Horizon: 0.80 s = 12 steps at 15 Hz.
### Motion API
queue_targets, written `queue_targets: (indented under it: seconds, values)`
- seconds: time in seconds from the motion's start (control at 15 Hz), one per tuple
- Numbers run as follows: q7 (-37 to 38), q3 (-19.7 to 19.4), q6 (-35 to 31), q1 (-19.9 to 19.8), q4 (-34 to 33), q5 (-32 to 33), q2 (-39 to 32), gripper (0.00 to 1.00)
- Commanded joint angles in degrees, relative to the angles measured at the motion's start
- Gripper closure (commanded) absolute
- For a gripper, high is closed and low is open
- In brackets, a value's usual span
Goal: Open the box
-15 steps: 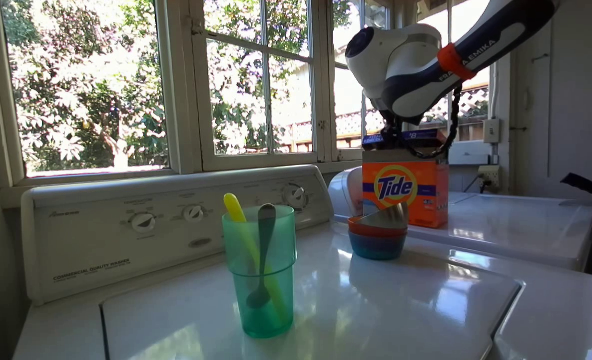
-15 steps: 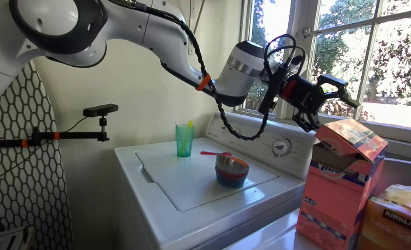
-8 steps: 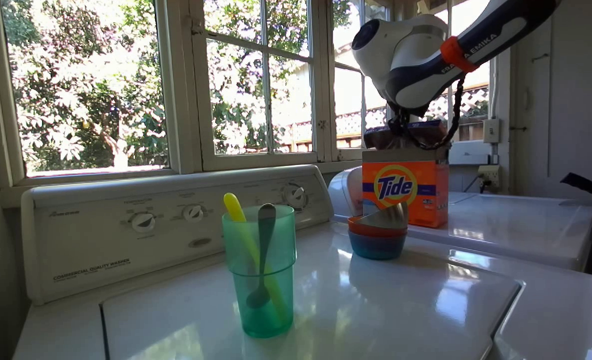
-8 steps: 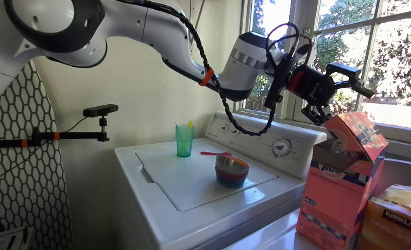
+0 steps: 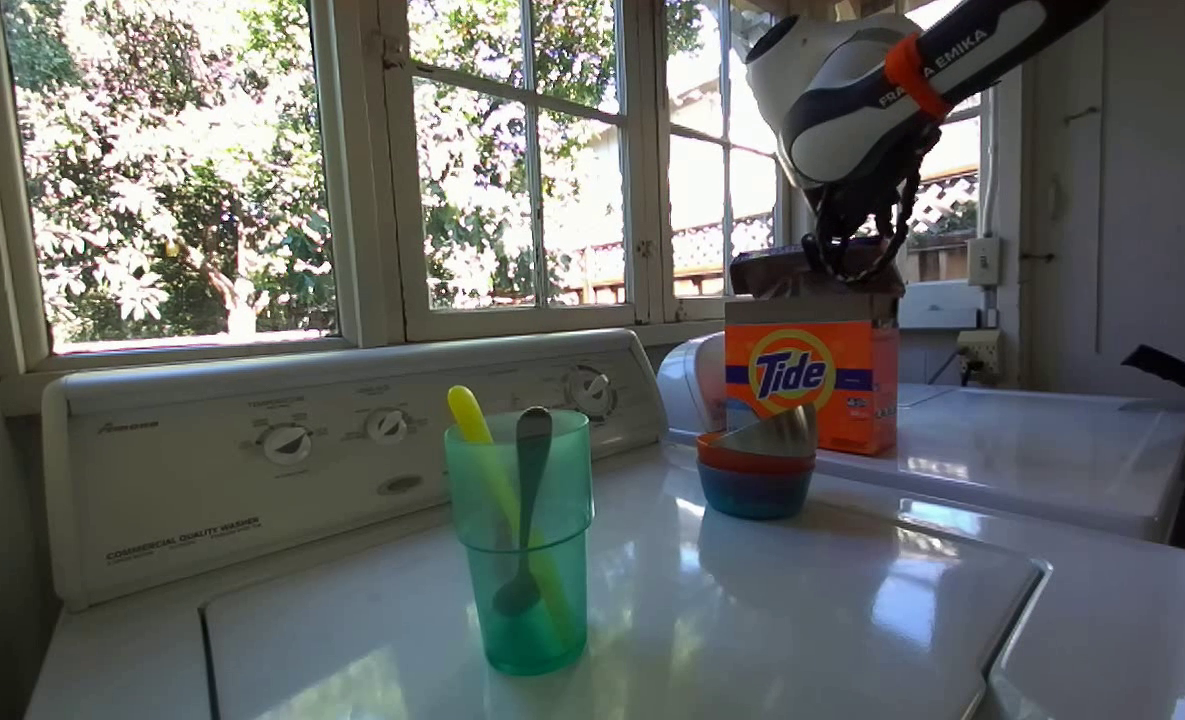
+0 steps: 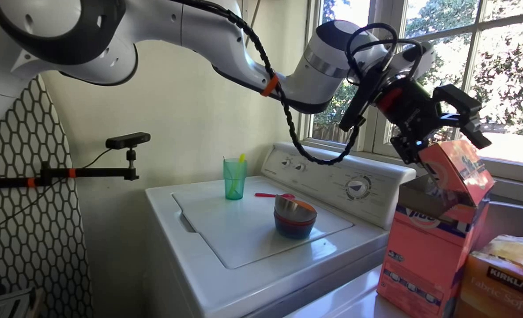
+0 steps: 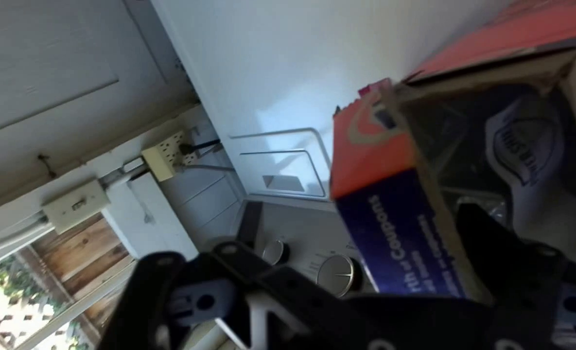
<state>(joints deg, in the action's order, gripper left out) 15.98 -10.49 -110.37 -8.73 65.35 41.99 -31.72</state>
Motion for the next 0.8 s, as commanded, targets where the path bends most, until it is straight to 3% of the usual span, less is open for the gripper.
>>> queue_targets:
  seconds: [0.0,0.47,0.73]
  values:
    - [-3.1,2.0,0.9,-3.6,-2.5,-9.4,0.6,0.00]
    - [-2.2,2.5,2.2,-8.7,-7.5,-22.3,1.6,0.00]
    - [1.0,2.1,9.3,-10.3,-11.4,-28.8,-0.1,0.00]
